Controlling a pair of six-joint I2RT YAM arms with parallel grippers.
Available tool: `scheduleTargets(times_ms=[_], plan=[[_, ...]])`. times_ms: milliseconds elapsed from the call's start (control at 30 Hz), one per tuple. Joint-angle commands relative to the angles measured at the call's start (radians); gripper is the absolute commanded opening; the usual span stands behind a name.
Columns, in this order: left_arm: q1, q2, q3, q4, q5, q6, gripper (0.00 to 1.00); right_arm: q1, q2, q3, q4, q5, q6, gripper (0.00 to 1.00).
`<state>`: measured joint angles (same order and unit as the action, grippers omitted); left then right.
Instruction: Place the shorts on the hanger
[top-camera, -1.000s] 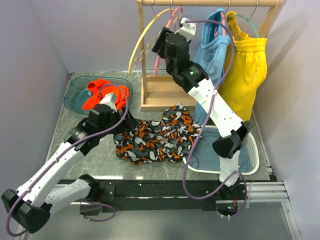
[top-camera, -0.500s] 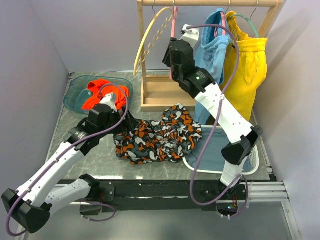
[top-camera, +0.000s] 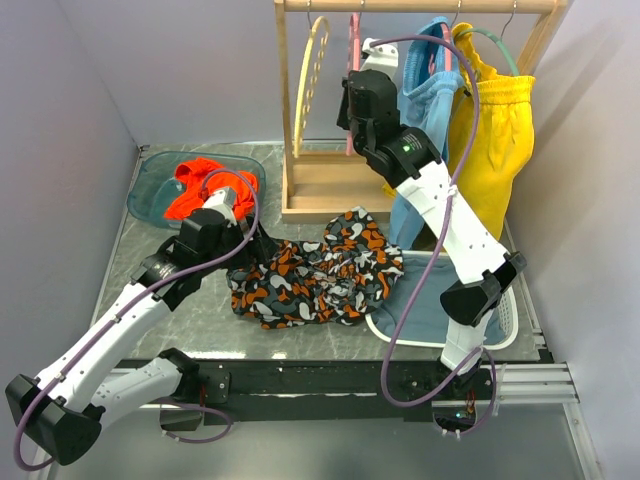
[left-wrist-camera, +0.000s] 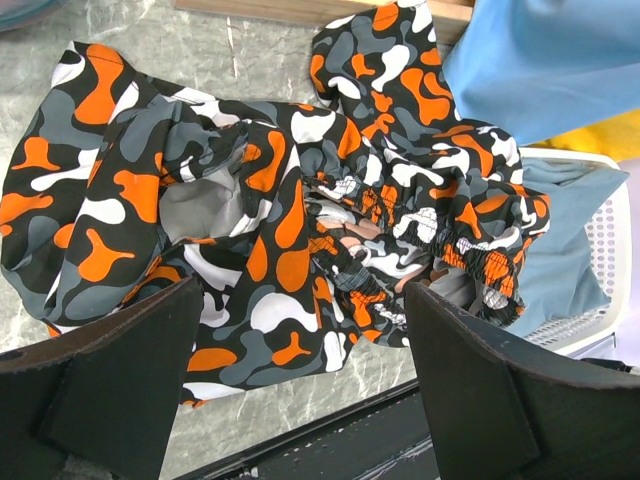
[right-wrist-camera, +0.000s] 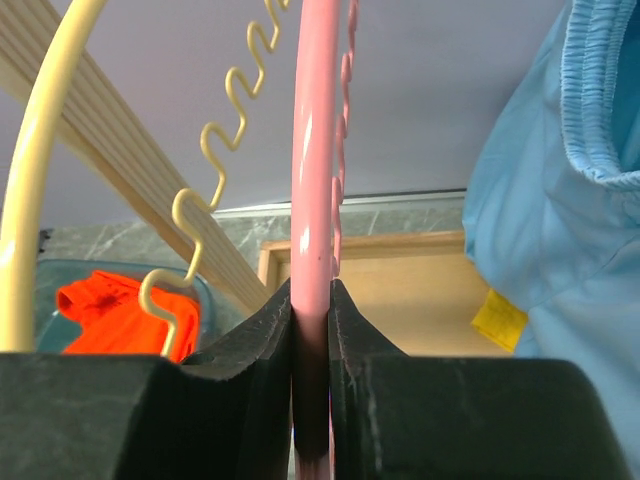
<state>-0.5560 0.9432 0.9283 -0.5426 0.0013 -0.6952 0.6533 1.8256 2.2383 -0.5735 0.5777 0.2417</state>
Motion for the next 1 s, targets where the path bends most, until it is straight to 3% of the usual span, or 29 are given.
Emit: scheduleTargets(times_ms=[0, 967], plan=[[-0.002, 0.000, 0.012, 0.030, 0.008, 0.010, 0.87, -0.015, -0.005, 0.037, 0.007, -0.022, -0.077, 0.00], [-0.002, 0.003, 0.014, 0.021, 0.002, 0.010, 0.86, -0.017, -0.164, -0.075, 0.256, -0.079, -0.216, 0.00]])
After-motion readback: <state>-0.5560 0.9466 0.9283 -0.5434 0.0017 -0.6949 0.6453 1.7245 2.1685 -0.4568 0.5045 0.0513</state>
